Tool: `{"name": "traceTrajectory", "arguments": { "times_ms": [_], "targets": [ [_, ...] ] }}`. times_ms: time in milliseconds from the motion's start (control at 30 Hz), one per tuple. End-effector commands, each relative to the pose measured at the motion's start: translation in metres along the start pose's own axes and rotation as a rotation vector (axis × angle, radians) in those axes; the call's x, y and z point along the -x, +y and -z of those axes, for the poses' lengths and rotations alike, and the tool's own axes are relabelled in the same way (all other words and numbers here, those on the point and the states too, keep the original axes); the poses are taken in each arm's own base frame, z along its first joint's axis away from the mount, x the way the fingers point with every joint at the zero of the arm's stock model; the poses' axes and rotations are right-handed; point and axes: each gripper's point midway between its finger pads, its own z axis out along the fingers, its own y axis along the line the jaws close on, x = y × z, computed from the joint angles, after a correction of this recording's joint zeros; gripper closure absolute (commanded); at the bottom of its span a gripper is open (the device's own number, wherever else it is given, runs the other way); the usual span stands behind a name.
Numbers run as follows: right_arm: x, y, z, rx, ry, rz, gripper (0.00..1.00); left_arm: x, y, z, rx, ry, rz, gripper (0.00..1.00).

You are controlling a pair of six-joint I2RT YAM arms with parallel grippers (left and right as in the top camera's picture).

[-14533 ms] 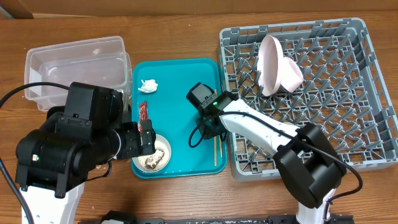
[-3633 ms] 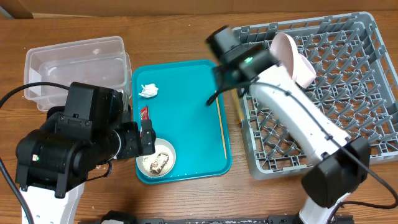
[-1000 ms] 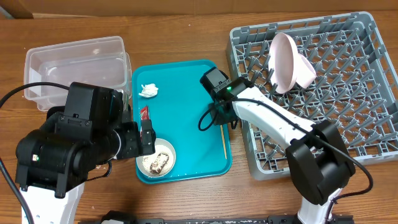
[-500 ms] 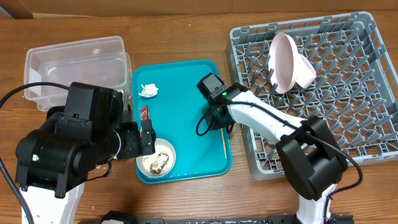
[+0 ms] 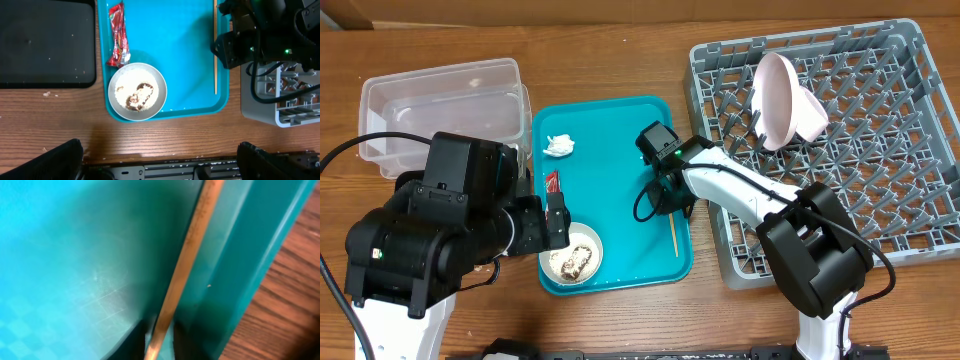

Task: Sort waste into correct bins and load items into the dishwasher
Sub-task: 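Return the right gripper to the remaining chopstick and grasp it, then carry the second chopstick into the dish rack and release it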

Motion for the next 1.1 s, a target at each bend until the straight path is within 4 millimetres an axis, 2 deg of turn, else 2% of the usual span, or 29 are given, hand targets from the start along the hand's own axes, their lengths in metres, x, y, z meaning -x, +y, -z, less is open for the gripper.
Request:
{"name": "traceTrajectory", "arguments": {
  "times_ms": [0,200,367,500,700,800,867,967,1067],
  "targets": [
    [-0.007,0.011,-0.008,0.029,0.026,0.031,0.96,0.003,0.000,0.003,0.007,-0.016,-0.020,0.00],
    [-0.003,0.007,-0.005,0.004,0.018,0.031,0.96,0.003,0.000,0.003,0.007,-0.016,-0.020,0.00],
    [0.008,0.010,0.008,0.007,-0.001,0.032,0.96,0.003,0.000,0.003,0.007,-0.016,-0.020,0.00],
    [0.024,0.012,0.038,0.001,-0.049,0.032,0.96,0.003,0.000,0.003,0.007,-0.016,-0.020,0.00],
    [0.056,0.007,0.114,0.032,-0.204,0.002,0.96,0.003,0.000,0.003,0.007,-0.016,-0.020,0.00],
    [0.069,-0.010,0.150,0.032,-0.293,-0.039,0.96,0.003,0.000,0.003,0.007,-0.016,-0.020,0.00],
    [0.076,-0.035,0.167,-0.015,-0.346,-0.086,0.96,0.003,0.000,0.003,0.007,-0.016,-0.020,0.00],
    [0.079,-0.074,0.172,-0.088,-0.364,-0.150,0.96,0.003,0.000,0.003,0.007,-0.016,-0.020,0.00],
    [0.079,-0.102,0.166,-0.112,-0.346,-0.140,0.96,0.003,0.000,0.003,0.007,-0.016,-0.020,0.00]
  ]
}}
